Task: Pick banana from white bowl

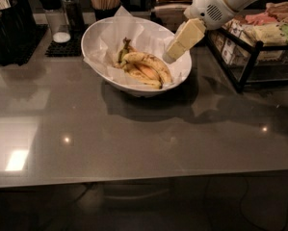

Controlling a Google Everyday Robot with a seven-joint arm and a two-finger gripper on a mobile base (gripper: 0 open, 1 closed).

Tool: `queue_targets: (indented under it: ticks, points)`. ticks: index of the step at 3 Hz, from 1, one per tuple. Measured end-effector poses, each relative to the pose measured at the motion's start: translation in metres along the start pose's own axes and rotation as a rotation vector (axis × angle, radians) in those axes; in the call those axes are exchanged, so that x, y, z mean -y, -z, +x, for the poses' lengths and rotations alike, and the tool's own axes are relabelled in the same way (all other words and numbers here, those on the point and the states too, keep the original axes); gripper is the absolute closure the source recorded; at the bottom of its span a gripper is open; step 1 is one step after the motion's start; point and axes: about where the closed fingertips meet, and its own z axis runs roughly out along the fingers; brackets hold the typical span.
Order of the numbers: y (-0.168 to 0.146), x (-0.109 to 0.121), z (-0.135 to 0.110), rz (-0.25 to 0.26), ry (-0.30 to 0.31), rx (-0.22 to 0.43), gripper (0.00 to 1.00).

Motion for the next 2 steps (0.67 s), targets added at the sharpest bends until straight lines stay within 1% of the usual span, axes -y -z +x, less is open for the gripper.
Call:
queue_targets:
  ticks: [2]
  points:
    - [-0.0001, 0.0, 0.0, 0.0, 0.0, 0.0, 0.38]
